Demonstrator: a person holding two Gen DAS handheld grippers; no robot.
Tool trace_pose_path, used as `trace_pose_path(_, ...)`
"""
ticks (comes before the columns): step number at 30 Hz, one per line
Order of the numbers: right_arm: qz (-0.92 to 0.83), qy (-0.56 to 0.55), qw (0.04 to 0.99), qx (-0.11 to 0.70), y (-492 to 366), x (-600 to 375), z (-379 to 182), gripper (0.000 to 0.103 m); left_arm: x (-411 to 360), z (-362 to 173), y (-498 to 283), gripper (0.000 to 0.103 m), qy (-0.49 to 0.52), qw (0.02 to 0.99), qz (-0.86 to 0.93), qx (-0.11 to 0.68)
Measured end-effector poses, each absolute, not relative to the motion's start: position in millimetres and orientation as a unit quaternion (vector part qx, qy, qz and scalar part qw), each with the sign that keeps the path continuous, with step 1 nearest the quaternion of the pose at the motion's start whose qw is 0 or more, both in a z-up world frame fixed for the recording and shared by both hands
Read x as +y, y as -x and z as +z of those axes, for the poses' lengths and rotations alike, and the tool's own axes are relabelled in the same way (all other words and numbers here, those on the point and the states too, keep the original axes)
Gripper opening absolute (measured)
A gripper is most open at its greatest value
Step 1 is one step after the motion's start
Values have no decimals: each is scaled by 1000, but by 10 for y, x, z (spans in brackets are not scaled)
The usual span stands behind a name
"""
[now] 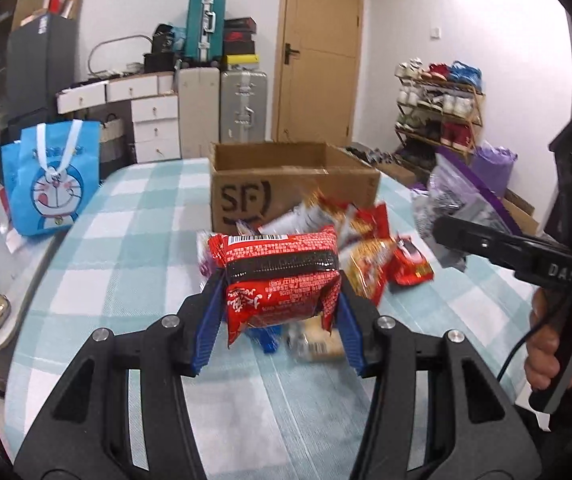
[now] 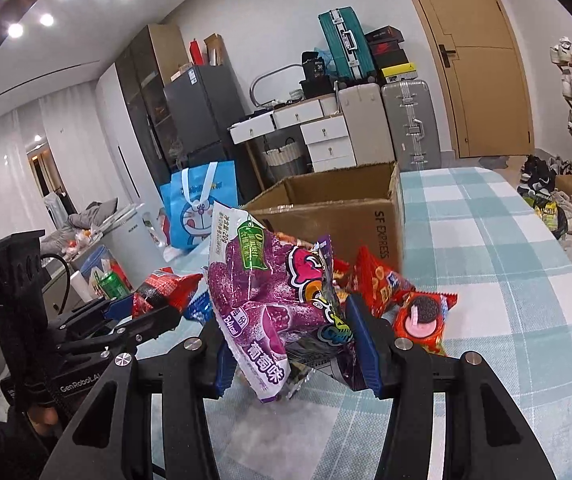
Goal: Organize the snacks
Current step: 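Lift and carry both held packets over the open cardboard box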
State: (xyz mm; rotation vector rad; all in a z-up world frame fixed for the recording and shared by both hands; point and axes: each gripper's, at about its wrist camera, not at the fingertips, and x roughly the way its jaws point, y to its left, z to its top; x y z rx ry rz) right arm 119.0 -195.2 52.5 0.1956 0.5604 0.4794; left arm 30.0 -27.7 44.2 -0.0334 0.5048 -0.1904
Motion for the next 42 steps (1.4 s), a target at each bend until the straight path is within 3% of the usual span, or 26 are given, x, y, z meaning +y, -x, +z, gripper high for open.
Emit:
trace_pose_path(24, 232, -97, 932, 260, -1769, -1833, 972, 51, -230, 1128, -1185, 49, 24, 974, -59, 220)
trace_pose_path(42, 210, -116, 928, 286, -2401, -1816, 954, 51, -315, 1174, -2032, 49, 26, 970, -40, 236)
